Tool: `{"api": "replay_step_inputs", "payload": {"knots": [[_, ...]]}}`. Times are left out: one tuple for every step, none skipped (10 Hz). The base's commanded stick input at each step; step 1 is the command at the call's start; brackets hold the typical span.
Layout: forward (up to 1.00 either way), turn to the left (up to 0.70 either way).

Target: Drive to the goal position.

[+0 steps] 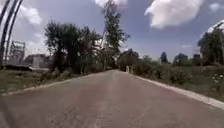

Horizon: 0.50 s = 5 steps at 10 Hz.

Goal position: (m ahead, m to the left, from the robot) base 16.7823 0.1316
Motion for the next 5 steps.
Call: {"api": "replay_step_inputs", "payload": {"knots": [[0.50,0.00],[0.50,0.00],[0.50,0.00],[0.50,0.00],[0.50,0.00]]}}
